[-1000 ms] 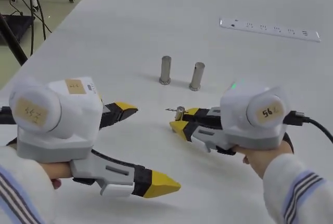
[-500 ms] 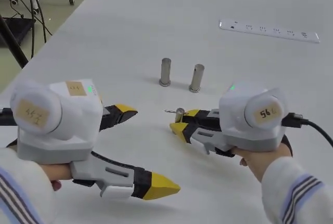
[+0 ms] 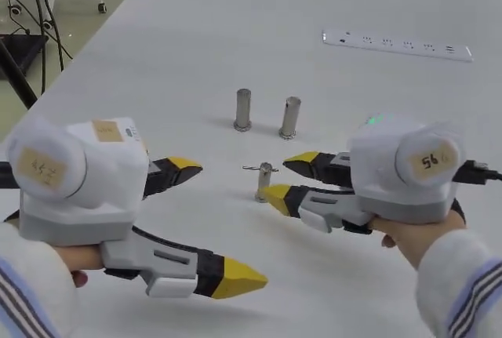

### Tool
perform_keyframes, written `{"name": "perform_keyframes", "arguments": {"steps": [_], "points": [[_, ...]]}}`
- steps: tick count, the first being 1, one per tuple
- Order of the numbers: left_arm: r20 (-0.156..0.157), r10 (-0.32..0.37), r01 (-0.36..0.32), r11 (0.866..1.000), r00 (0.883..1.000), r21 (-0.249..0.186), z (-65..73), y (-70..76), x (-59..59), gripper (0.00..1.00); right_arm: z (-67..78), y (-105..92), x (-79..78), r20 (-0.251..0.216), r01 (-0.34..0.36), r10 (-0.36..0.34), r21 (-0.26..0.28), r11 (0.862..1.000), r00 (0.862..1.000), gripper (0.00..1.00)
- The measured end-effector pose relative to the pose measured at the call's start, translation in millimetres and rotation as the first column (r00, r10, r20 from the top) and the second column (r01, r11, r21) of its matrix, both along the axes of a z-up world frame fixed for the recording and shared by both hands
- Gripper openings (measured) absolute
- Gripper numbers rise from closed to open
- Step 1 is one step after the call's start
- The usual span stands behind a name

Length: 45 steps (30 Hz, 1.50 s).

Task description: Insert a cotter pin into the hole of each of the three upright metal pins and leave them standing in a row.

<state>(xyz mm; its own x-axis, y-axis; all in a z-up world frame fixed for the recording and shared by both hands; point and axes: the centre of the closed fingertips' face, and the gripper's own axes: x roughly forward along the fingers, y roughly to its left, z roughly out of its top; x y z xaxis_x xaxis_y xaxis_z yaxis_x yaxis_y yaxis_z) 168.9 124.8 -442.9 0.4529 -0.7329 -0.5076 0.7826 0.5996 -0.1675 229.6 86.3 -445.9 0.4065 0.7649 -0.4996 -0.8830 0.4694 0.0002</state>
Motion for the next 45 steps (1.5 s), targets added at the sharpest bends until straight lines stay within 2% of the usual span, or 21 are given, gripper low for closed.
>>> {"name": "perform_keyframes", "arguments": {"steps": [7,9,12,15,18,21,25,30,37,39,45], "points": [[0.012,0.009,-0.009,1.0,1.0,-0.013,8.4,-2.0,2.4,0.96,20.5,-29.3,-6.0,-0.008,0.064,-0.064,0.039,0.997,0.998,0.43],[0.017,0.015,-0.015,1.0,1.0,-0.019,11.3,-2.3,3.4,0.96,22.0,-35.5,-9.0,-0.004,0.076,-0.076,0.04,0.996,0.997,0.46],[0.018,0.025,-0.025,0.999,1.0,-0.029,14.2,-2.9,4.6,0.96,22.1,-46.3,-15.9,-0.026,0.104,-0.103,0.04,0.994,0.994,0.51],[0.021,0.035,-0.034,0.999,0.999,-0.035,17.0,-3.1,6.2,0.96,23.2,-55.4,-21.4,-0.042,0.133,-0.131,0.043,0.99,0.991,0.61],[0.025,0.042,-0.041,0.998,0.999,-0.046,20.7,-4.0,7.3,0.96,28.4,-65.3,-26.1,-0.056,0.165,-0.162,0.064,0.984,0.985,0.67],[0.031,0.047,-0.046,0.998,0.998,-0.047,22.5,-3.6,8.8,0.96,28.9,-76.2,-27.9,-0.061,0.198,-0.195,0.048,0.979,0.979,0.71],[0.029,0.06,-0.058,0.997,0.998,-0.058,25.1,-3.1,10.7,0.96,32.1,-93.8,-31.4,-0.087,0.249,-0.244,0.054,0.967,0.966,0.79],[0.025,0.059,-0.058,0.997,0.998,-0.052,24.4,-2.9,11.2,0.96,30.2,-112.1,-34.5,-0.115,0.298,-0.291,0.044,0.954,0.95,0.84],[0.034,0.059,-0.058,0.997,0.998,-0.046,25.9,-2.0,14.8,0.96,27.6,-127.8,-38.4,-0.227,0.386,-0.355,0.112,0.916,0.907,0.95],[0.036,0.061,-0.059,0.997,0.997,-0.045,26.9,-1.3,16.8,0.96,24.4,-132.0,-38.0,-0.243,0.399,-0.366,0.102,0.911,0.898,0.97],[0.04,0.058,-0.056,0.998,0.998,-0.042,31.0,2.9,27.5,0.96,21.3,-137.0,-39.4,-0.274,0.415,-0.378,0.094,0.905,0.885,0.98]]}}
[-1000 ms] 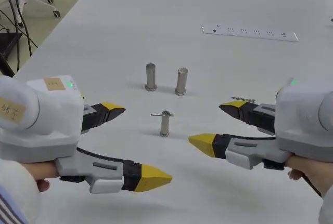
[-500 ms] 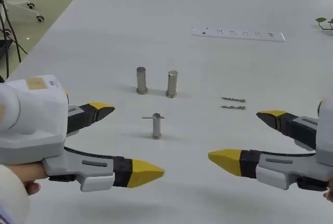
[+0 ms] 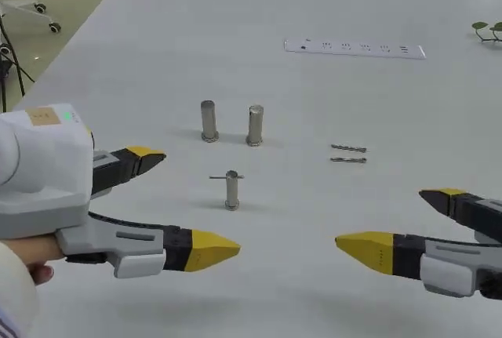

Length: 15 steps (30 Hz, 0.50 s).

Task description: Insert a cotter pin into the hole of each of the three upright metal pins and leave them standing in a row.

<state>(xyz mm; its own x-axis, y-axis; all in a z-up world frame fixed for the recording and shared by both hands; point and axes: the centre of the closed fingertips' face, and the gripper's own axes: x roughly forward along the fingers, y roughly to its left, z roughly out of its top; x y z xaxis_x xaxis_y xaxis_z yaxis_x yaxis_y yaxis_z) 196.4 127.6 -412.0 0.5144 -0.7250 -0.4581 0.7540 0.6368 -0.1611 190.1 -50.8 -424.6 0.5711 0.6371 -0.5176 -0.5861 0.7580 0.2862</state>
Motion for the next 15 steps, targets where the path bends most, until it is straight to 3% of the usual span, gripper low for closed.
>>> {"name": "perform_keyframes", "arguments": {"steps": [15], "points": [[0.06,0.015,-0.017,0.999,0.998,0.03,16.2,15.3,56.5,0.94,4.4,-11.1,1.1,-0.004,0.037,-0.037,-0.003,0.999,0.999,0.98]]}}
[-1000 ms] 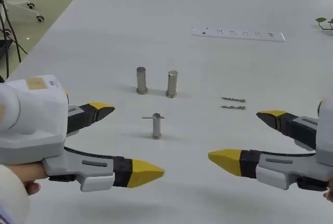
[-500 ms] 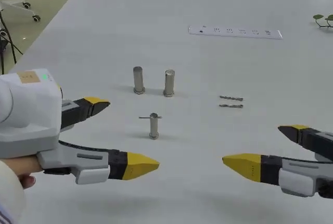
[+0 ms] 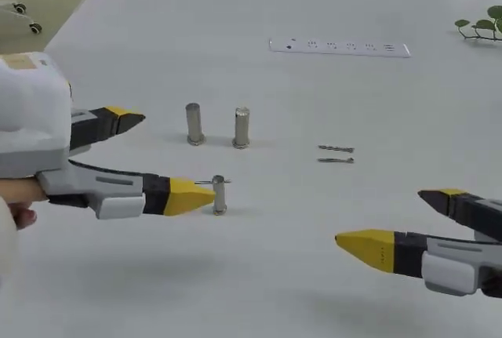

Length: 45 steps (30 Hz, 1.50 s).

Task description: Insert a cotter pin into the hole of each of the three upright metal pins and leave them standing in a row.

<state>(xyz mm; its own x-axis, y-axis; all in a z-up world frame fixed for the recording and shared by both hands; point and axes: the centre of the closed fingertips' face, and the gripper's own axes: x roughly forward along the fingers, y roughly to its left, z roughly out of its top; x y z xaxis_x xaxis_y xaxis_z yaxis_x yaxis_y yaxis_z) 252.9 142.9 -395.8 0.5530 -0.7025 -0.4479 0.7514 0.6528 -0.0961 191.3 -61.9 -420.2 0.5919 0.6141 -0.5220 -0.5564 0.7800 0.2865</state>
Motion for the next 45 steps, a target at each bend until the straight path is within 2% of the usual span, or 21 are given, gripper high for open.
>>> {"name": "perform_keyframes", "arguments": {"steps": [4,8,17,26,29,37,40,45], "points": [[0.011,0.042,-0.042,0.999,0.999,0.022,-2.3,7.7,18.6,0.92,0.6,-4.1,0.5,-0.001,0.011,-0.011,-0.005,1.0,1.0,0.98],[0.009,0.07,-0.07,0.995,0.998,0.069,-13.5,14.6,35.5,0.9,-1.0,-7.7,0.1,-0.008,0.017,-0.017,-0.013,1.0,1.0,0.98],[-0.013,0.077,-0.076,0.995,0.997,0.063,-27.6,10.3,59.0,0.77,-5.2,-14.1,-0.7,-0.022,0.027,-0.027,-0.03,0.999,0.999,0.98],[-0.022,0.077,-0.074,0.994,0.997,0.082,-40.2,7.0,75.4,0.66,-8.1,-16.4,-1.9,-0.028,0.025,-0.026,-0.044,0.999,0.999,0.98],[-0.036,0.091,-0.088,0.994,0.995,0.071,-45.0,7.1,80.9,0.58,-8.5,-17.4,-2.5,-0.028,0.027,-0.028,-0.048,0.999,0.999,0.98],[-0.033,0.116,-0.113,0.99,0.993,0.082,-55.2,9.2,93.1,0.4,-12.4,-19.4,-6.7,-0.04,0.028,-0.031,-0.061,0.998,0.999,0.98],[-0.031,0.113,-0.11,0.99,0.993,0.088,-58.0,8.0,94.0,0.34,-13.4,-19.3,-7.9,-0.045,0.025,-0.028,-0.07,0.997,0.999,0.98],[-0.032,0.109,-0.106,0.991,0.994,0.087,-62.2,5.7,96.1,0.29,-14.5,-19.3,-9.2,-0.046,0.025,-0.029,-0.073,0.997,0.999,0.97]]}}
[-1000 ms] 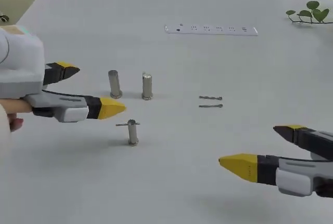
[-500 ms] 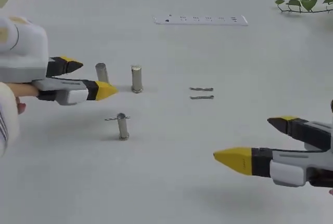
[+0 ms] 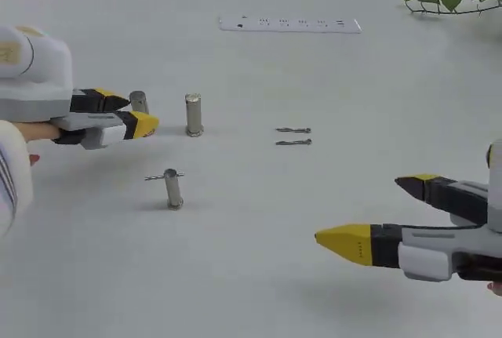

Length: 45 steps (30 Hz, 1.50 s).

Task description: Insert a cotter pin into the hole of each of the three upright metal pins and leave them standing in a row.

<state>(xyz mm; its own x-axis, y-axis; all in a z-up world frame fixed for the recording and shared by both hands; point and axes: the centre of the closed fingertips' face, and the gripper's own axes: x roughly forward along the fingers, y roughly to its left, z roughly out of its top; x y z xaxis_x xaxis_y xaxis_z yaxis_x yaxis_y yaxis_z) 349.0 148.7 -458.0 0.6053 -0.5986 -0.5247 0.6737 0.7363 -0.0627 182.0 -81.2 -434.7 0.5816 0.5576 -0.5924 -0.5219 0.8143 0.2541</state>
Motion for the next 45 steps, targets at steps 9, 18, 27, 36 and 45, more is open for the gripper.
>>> {"name": "perform_keyframes", "arguments": {"steps": [9,18,27,36,45], "points": [[0.037,-0.006,0.004,0.998,0.999,0.055,-3.9,0.0,5.3,0.2,-4.8,1.0,-5.9,-0.021,-0.007,0.007,-0.002,1.0,1.0,0.95],[0.047,-0.02,0.017,0.998,0.999,0.053,-1.6,-1.1,6.2,0.1,-2.5,1.4,-4.5,-0.014,-0.001,0.001,-0.002,1.0,1.0,0.94],[0.059,-0.035,0.031,0.997,0.998,0.07,-1.8,-0.4,5.7,0.09,-1.2,4.2,-4.8,-0.01,-0.009,0.009,-0.002,1.0,1.0,0.94],[0.033,-0.018,0.015,0.995,0.999,0.096,2.5,15.9,-3.5,0.09,1.1,5.6,-5.2,-0.002,-0.018,0.018,-0.006,1.0,1.0,0.94],[0.049,0.004,-0.009,0.994,0.999,0.107,21.4,33.2,-22.0,0.09,4.8,8.1,-5.4,0.012,-0.02,0.02,0.005,1.0,1.0,0.94]]}}
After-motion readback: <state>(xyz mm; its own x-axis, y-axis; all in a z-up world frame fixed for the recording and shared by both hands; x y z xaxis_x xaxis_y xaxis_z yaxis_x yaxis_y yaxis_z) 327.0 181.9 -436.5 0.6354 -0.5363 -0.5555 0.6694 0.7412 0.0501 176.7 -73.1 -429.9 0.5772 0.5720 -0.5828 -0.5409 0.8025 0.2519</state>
